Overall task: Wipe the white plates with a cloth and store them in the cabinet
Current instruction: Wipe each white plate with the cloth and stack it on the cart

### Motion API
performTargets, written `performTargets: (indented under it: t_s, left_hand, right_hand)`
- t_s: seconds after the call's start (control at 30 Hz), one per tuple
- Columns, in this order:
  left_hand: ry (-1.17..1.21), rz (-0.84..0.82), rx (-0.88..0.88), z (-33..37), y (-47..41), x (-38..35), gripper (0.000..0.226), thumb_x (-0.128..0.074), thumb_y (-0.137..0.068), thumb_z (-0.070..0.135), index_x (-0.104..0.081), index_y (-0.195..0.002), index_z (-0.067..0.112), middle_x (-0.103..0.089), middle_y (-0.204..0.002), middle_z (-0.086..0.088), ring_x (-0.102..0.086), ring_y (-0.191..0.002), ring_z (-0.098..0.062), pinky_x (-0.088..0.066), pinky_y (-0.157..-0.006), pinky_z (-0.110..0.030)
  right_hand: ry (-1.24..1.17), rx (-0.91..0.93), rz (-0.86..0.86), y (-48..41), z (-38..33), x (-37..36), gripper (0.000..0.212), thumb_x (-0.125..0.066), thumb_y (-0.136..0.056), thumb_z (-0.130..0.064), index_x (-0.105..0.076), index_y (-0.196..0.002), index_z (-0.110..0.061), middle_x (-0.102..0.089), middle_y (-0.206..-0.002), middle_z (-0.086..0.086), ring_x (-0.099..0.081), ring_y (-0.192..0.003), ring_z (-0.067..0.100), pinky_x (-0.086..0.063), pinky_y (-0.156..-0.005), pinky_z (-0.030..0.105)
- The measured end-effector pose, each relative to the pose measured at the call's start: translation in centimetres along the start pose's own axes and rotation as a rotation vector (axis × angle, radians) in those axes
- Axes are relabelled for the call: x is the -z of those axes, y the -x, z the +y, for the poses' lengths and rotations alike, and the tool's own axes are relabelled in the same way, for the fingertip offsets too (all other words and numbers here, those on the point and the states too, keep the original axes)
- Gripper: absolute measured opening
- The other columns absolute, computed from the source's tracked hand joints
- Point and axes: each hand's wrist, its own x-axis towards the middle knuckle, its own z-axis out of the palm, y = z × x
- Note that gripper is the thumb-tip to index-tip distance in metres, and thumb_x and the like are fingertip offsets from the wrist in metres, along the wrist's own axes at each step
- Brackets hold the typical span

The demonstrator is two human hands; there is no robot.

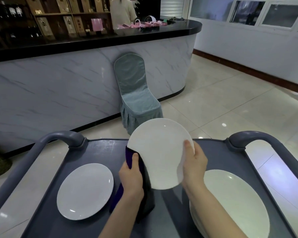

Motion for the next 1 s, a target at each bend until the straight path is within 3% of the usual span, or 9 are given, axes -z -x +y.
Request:
performTargets:
  t_s: [0.1,0.2,0.3,0.4,0.5,0.6,0.73,0.8,1.0]
  left_hand:
    - [-0.056,-0.029,-0.036,0.8,-1.1,0.8,0.026,-0.060,-0.096,0.032,-0.069,-0.086,0.009,-0.070,-0.078,0.001,-0.058,-0.072,-0.017,-0.050,-0.068,-0.033]
    - [-0.142,-0.146,-0.198,2.3,-1.8,1.9,0.029,-0.061,-0.095,0.027,-0.065,-0.079,0.003,-0.064,-0.069,-0.003,-0.052,-0.062,-0.014,-0.046,-0.060,-0.028]
    - [-0.342,-0.375,-0.401,4.1,-2.3,1.7,0.026,-0.065,-0.092,0.023,-0.063,-0.073,0.006,-0.061,-0.060,0.006,-0.050,-0.054,-0.005,-0.042,-0.053,-0.017]
    - [-0.541,-0.554,-0.508,5.0,-2.8,0.7,0.027,-0.071,-0.087,0.025,-0.062,-0.071,0.006,-0.056,-0.059,0.005,-0.045,-0.055,-0.007,-0.038,-0.054,-0.023]
    - [-0.557,-0.578,-0.502,5.0,-2.8,0.4,0.027,-0.070,-0.088,0.026,-0.061,-0.067,0.011,-0.053,-0.057,0.009,-0.043,-0.054,-0.007,-0.036,-0.053,-0.022]
    - [-0.373,-0.434,-0.375,4.5,-2.8,1.0,0.028,-0.065,-0.092,0.023,-0.062,-0.064,0.020,-0.059,-0.056,0.013,-0.049,-0.053,-0.004,-0.040,-0.051,-0.016]
    - [0.000,-0.077,-0.004,1.8,-0.5,-0.1,0.016,-0.060,-0.096,0.028,-0.068,-0.086,0.020,-0.070,-0.079,0.009,-0.060,-0.069,-0.007,-0.049,-0.061,-0.020]
    - [0.068,0.018,0.105,0.8,0.3,-0.7,0.016,-0.059,-0.096,0.031,-0.068,-0.094,0.018,-0.069,-0.089,0.006,-0.061,-0.079,-0.010,-0.048,-0.067,-0.025]
    - [-0.119,-0.098,-0.080,2.1,-1.5,1.1,0.026,-0.061,-0.095,0.028,-0.066,-0.078,0.010,-0.066,-0.072,-0.004,-0.055,-0.065,-0.016,-0.047,-0.061,-0.030]
  right_hand:
    - [0.088,0.044,-0.128,0.0,0.1,0.8,0.014,-0.054,-0.099,-0.028,-0.065,-0.092,-0.034,-0.070,-0.084,-0.024,-0.063,-0.074,-0.005,-0.047,-0.059,0.011]
    - [0.258,0.135,-0.270,-2.4,-1.8,2.2,0.003,-0.064,-0.094,-0.030,-0.064,-0.092,-0.028,-0.072,-0.078,-0.013,-0.061,-0.067,0.003,-0.044,-0.057,0.009]
    - [0.531,0.223,-0.596,-4.2,-4.5,2.4,0.008,-0.066,-0.092,-0.037,-0.067,-0.085,-0.036,-0.071,-0.079,-0.014,-0.058,-0.067,-0.003,-0.042,-0.059,0.009]
    - [0.748,0.300,-0.863,-4.3,-5.2,1.6,0.021,-0.063,-0.094,-0.041,-0.066,-0.073,-0.038,-0.062,-0.069,-0.020,-0.052,-0.064,-0.005,-0.038,-0.059,0.012]
    - [0.710,0.374,-0.817,-4.2,-4.4,1.3,0.034,-0.060,-0.096,-0.039,-0.059,-0.069,-0.018,-0.048,-0.061,-0.014,-0.042,-0.058,0.002,-0.032,-0.054,0.018]
    - [0.552,0.309,-0.611,-4.1,-3.7,1.9,0.037,-0.062,-0.096,-0.036,-0.061,-0.072,-0.008,-0.049,-0.064,-0.008,-0.043,-0.062,0.008,-0.034,-0.058,0.027]
    - [0.044,-0.009,-0.077,-1.5,-1.1,0.4,0.032,-0.061,-0.096,-0.031,-0.067,-0.068,-0.015,-0.059,-0.059,-0.014,-0.052,-0.060,0.007,-0.046,-0.057,0.020]
    - [-0.074,-0.133,0.052,0.2,0.3,-0.2,0.029,-0.057,-0.097,-0.034,-0.071,-0.073,-0.026,-0.066,-0.065,-0.015,-0.060,-0.065,0.005,-0.050,-0.061,0.021]
    - [0.252,0.058,-0.225,-2.5,-0.9,2.4,0.012,-0.063,-0.095,-0.035,-0.067,-0.095,-0.024,-0.071,-0.077,-0.017,-0.064,-0.073,0.000,-0.048,-0.063,0.015]
